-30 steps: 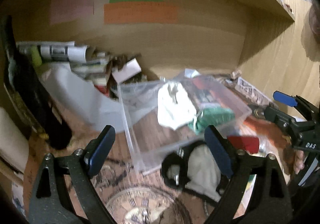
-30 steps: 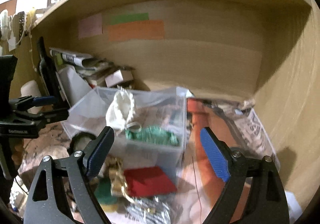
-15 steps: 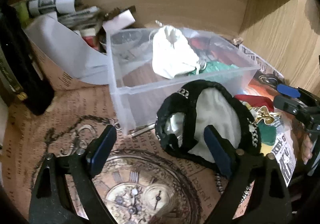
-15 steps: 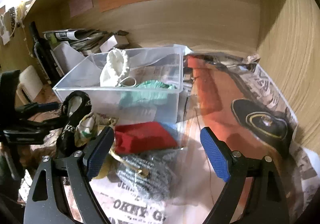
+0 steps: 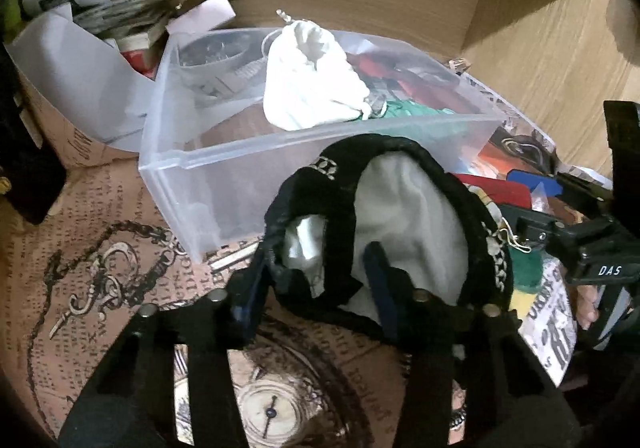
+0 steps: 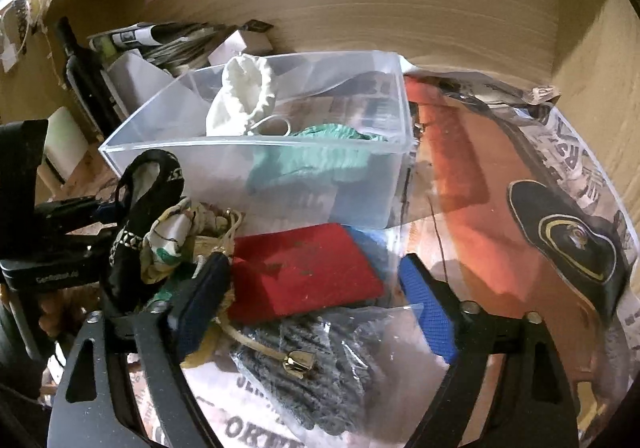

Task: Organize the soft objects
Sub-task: 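Grasp the black-trimmed pouch with the left tool while the right tool grasps the red felt, then place the black-trimmed pouch and red felt into the clear box with both tools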

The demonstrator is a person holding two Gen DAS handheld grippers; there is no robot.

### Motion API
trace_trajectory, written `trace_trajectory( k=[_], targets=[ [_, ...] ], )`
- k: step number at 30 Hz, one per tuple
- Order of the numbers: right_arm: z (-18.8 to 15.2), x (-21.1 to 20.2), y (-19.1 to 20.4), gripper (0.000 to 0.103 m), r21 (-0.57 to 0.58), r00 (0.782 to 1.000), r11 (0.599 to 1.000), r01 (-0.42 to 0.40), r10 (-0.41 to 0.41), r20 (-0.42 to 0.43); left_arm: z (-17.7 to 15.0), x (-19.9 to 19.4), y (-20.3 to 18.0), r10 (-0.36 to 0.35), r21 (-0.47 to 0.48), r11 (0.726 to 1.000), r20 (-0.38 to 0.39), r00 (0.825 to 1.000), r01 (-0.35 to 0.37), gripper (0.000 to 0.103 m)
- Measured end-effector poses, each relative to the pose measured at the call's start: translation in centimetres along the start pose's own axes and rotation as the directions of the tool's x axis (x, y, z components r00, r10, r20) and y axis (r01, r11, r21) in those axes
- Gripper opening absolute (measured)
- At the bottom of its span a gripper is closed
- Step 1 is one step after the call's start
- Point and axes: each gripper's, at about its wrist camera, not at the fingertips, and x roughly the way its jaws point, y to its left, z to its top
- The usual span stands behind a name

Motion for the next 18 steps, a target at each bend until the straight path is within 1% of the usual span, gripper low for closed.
trace_trajectory(
  k=[1,2,3,4,5,6,8,10,11,16,18],
  targets=[
    [0.0,0.0,0.1,0.069,-0.004,1.0,1.0,-0.011,0.011,-0.006,0.0,-0.1,-0.1,0.007,0.007,1.0,0.007,1.0,-0.007,0.035],
    [0.0,0.1,0.1,0.061,-0.007,1.0,1.0,-0.018,0.018,-0.01,0.0,-0.2,-0.2,0.01,0.007,1.0,0.014,1.0,-0.01,0.029],
    [0.1,0.1,0.2,0.056,-0.011,1.0,1.0,-0.016,0.016,-0.012,-0.1,-0.5,-0.2,0.013,0.005,1.0,0.022,1.0,-0.013,0.026],
    [0.1,0.2,0.3,0.051,-0.019,1.0,1.0,-0.009,0.009,-0.012,-0.1,-0.7,-0.2,0.018,0.004,1.0,0.03,0.999,-0.018,0.019],
    [0.1,0.3,0.4,0.045,-0.027,1.0,1.0,0.002,-0.002,-0.014,-0.1,-0.9,-0.1,0.021,0.003,1.0,0.033,0.999,-0.021,0.015],
    [0.0,0.4,0.5,0.038,-0.03,1.0,1.0,0.002,-0.002,-0.018,-0.2,-1.1,-0.1,0.021,-0.001,1.0,0.038,0.999,-0.021,0.015],
    [0.0,0.4,0.4,0.031,-0.03,1.0,1.0,-0.005,0.004,-0.016,-0.2,-1.6,0.2,0.029,-0.005,1.0,0.051,0.998,-0.028,0.013],
    [0.0,0.1,0.6,0.026,-0.036,1.0,0.999,0.006,-0.006,-0.002,-0.2,-2.4,0.3,0.038,-0.003,0.999,0.073,0.997,-0.038,0.012],
    [0.1,-0.1,0.6,0.023,-0.037,1.0,0.999,0.01,-0.01,0.006,-0.2,-2.9,0.2,0.041,-0.001,0.999,0.085,0.996,-0.041,0.012],
    [0.5,-1.8,0.8,0.021,-0.044,0.998,0.999,0.02,-0.017,0.064,0.3,-5.4,-0.2,0.049,0.011,0.999,0.16,0.986,-0.051,0.011],
    [0.8,-2.5,0.9,0.017,-0.045,0.996,0.999,0.023,-0.019,0.088,0.6,-6.3,-0.3,0.048,0.017,0.998,0.19,0.981,-0.052,0.011]
  ],
)
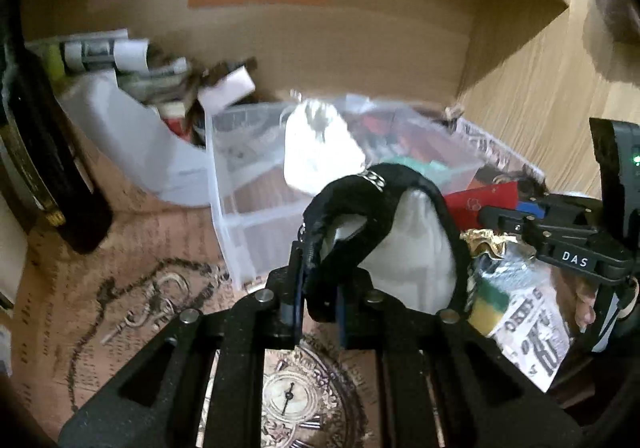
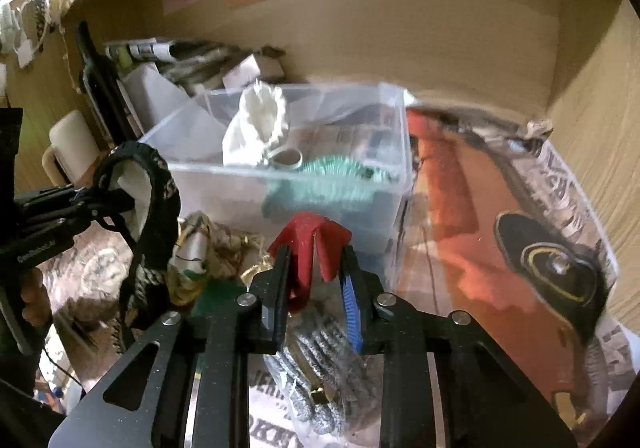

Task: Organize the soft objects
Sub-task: 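Place the black-trimmed pouch and red felt into the clear box with both tools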

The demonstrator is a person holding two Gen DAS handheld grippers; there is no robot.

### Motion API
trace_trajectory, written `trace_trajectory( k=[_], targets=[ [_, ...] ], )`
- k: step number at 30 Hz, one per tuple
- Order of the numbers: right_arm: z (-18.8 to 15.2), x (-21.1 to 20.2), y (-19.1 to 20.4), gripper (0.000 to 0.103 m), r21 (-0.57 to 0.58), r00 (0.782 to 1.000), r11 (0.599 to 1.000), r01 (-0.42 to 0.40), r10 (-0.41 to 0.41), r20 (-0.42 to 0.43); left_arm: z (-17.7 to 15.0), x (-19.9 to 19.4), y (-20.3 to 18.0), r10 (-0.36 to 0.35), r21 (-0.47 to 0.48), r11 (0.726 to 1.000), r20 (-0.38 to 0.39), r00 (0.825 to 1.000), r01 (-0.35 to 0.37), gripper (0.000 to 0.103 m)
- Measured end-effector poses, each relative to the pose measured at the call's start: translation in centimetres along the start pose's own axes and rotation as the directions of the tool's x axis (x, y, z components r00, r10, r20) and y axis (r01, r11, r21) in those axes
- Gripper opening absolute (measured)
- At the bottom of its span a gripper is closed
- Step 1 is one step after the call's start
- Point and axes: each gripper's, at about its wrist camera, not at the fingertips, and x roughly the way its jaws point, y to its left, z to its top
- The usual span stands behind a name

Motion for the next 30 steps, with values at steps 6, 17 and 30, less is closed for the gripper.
trace_trajectory(
  k=[6,17,30],
  targets=[
    [0.9,-2.2,0.2,0.013,-0.001,0.997,1.0,0.008,-0.008,0.077,1.7,-1.8,-0.4,0.01,0.006,1.0,0.075,0.997,-0.01,0.011],
    [3.1,-5.6,0.1,0.012,0.011,0.971,1.0,0.008,-0.01,0.239,5.8,-5.0,0.3,0.03,-0.024,0.999,0.212,0.977,-0.026,0.011],
    [6.6,-4.3,0.9,0.012,0.021,0.953,0.999,-0.043,0.035,0.302,9.7,-4.3,2.3,0.143,-0.07,0.989,0.265,0.954,-0.128,0.011]
  ],
)
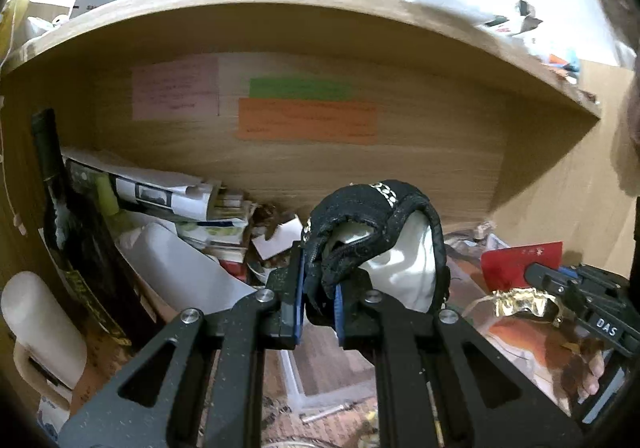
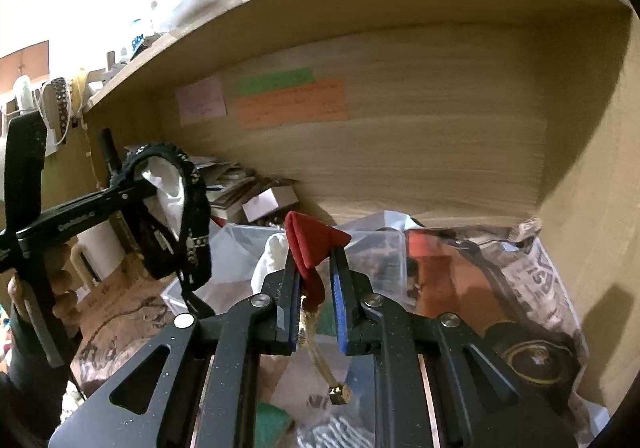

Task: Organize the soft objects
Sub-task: 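Place the black-trimmed pouch and red felt into the clear box with both tools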

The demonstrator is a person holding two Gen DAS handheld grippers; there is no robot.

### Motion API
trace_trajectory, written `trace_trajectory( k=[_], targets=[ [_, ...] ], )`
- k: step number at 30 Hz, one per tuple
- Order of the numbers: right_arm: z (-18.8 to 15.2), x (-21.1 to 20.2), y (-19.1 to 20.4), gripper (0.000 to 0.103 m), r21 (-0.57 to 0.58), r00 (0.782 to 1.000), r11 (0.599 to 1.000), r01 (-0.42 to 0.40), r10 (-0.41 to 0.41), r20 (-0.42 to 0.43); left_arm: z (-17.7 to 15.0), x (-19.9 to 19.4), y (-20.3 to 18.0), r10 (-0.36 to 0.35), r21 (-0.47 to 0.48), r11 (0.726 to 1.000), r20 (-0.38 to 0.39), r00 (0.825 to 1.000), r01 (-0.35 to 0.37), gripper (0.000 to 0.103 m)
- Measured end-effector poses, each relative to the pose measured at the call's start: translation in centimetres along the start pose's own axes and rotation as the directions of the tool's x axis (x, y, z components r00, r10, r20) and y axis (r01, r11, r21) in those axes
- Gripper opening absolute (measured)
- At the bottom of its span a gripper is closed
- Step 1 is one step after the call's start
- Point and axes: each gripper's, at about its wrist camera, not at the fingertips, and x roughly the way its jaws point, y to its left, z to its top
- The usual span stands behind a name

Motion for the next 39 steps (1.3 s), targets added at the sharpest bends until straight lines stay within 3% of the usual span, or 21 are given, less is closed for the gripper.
trace_trajectory(
  k=[12,18,25,28,31,39],
  targets=[
    [-1.0,6.3,1.0,0.012,0.003,0.983,0.998,-0.061,0.061,-0.171,-1.6,6.5,0.4,0.049,0.038,0.998,-0.139,0.989,-0.045,0.011],
    [-2.0,8.1,0.9,0.013,-0.006,0.969,0.999,-0.034,0.031,-0.246,-3.4,9.2,-0.3,0.014,0.061,0.998,-0.242,0.97,0.001,0.011],
    [-2.4,8.7,0.2,0.013,-0.014,0.962,1.0,0.025,-0.028,-0.27,-4.5,10.9,-0.7,0.017,0.082,0.997,-0.298,0.954,0.008,0.015],
    [-2.4,9.1,-0.1,0.024,-0.011,0.96,0.999,0.046,-0.047,-0.277,-4.6,11.0,-0.7,0.015,0.079,0.997,-0.307,0.952,0.009,0.03],
    [-2.3,8.7,-0.4,0.043,-0.011,0.963,0.998,0.069,-0.07,-0.262,-4.4,10.2,-0.7,0.023,0.078,0.997,-0.287,0.958,0.0,0.046],
    [-1.2,5.9,-0.3,0.067,-0.029,0.98,0.995,0.092,-0.095,-0.172,-3.1,6.7,-0.6,-0.002,0.064,0.998,-0.229,0.974,0.017,0.061]
  ],
)
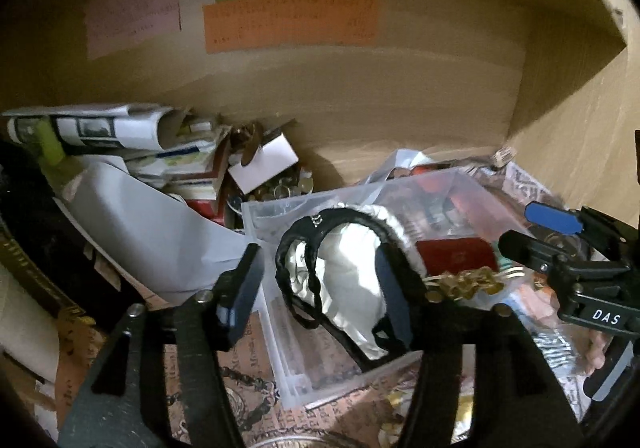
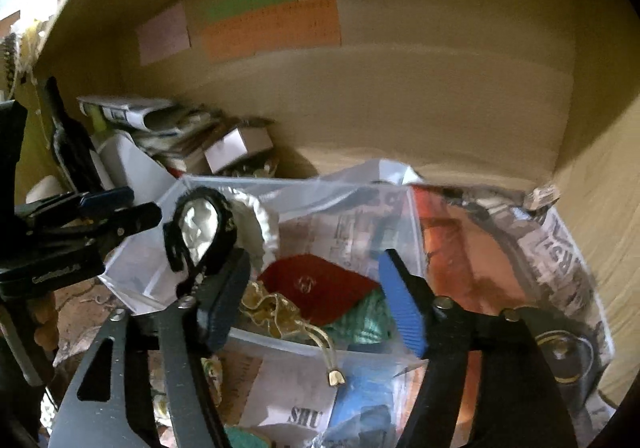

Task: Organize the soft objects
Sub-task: 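Place the black-trimmed pouch and red felt into the clear box with both tools, then grasp the floral scrunchie with the left tool while the right tool grasps the bagged grey knit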

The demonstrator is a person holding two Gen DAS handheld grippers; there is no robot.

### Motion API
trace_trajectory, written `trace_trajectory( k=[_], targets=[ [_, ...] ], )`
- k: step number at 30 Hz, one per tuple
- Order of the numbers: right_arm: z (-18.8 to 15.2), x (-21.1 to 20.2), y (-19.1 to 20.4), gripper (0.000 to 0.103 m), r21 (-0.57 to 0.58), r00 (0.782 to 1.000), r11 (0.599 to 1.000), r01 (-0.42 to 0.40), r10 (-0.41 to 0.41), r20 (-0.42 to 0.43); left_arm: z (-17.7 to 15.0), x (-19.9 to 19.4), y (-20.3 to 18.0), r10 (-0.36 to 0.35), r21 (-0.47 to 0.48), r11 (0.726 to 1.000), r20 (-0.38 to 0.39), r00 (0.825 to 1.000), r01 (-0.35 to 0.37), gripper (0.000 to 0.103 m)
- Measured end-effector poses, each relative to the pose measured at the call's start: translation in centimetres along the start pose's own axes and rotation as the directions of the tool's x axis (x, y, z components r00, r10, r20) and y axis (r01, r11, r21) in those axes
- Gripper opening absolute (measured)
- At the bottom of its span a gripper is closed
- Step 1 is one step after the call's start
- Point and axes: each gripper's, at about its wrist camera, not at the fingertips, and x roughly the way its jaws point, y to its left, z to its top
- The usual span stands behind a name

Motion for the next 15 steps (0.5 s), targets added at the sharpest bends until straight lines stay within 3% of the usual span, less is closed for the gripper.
trace_trajectory(
  k=[6,15],
  targets=[
    [0.1,-3.2,0.3,0.08,-0.022,0.997,1.0,0.011,-0.009,0.074,-0.4,-3.1,-0.5,-0.018,0.01,1.0,0.051,0.999,0.018,0.072],
    [-1.8,-7.0,-0.2,0.082,-0.024,0.992,0.999,0.038,-0.035,0.117,-2.8,-5.7,-2.0,-0.057,0.024,0.998,0.052,0.997,0.056,0.08]
  ],
)
